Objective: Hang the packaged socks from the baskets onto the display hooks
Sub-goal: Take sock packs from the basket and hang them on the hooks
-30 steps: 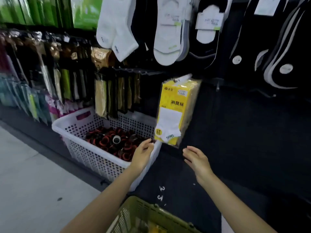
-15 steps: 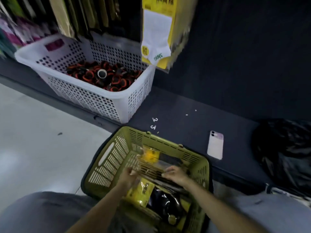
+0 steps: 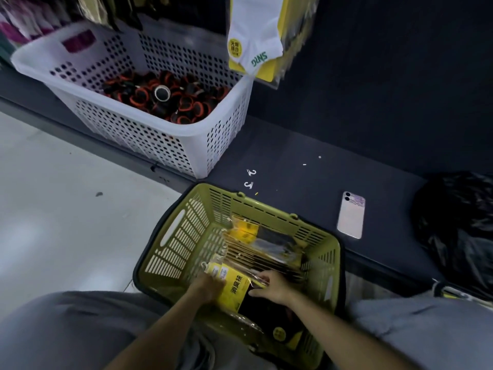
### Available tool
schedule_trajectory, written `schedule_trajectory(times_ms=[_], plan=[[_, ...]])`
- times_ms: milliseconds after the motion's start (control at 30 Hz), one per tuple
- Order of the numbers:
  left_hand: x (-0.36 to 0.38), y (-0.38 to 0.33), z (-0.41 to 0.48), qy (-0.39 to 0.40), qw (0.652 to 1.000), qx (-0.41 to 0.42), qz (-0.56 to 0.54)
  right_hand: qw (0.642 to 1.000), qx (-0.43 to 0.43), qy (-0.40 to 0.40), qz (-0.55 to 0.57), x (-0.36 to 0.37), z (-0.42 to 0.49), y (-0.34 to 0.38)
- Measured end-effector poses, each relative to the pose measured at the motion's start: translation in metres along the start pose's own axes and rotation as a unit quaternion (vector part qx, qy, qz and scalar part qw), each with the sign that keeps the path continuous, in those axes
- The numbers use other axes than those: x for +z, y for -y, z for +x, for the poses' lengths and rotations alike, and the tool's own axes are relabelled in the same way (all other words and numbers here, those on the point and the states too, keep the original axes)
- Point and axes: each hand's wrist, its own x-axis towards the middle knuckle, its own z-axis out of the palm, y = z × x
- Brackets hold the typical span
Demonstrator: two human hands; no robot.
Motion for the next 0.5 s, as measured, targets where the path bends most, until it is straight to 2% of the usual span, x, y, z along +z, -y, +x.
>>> schedule_trajectory(times_ms=[33,133,300,367,433,500], plan=[[-0.001,-0.003,-0.001,-0.003,1.000,-0.014,0.001,1.000,-0.006,0.009,0.000,0.000,0.000,0.000],[-0.005,-0.008,-0.003,0.021,0.999,0.026,-0.003,1.000,-0.012,0.008,0.001,-0.004,-0.001,0.000],[-0.003,-0.017,-0.010,-0.026,0.997,0.078,-0.008,0.999,-0.021,0.021,0.037,-0.015,-0.010,0.006],[-0.002,-0.024,-0.014,-0.070,0.991,0.089,-0.074,0.998,-0.035,0.000,0.054,-0.025,-0.016,0.015],[-0.005,-0.041,-0.020,-0.131,0.978,0.064,-0.150,0.992,-0.067,-0.029,0.107,-0.039,-0.024,0.030],[-0.012,-0.062,-0.027,-0.129,0.970,0.009,-0.205,0.978,-0.099,-0.058,0.174,-0.055,-0.034,0.050]])
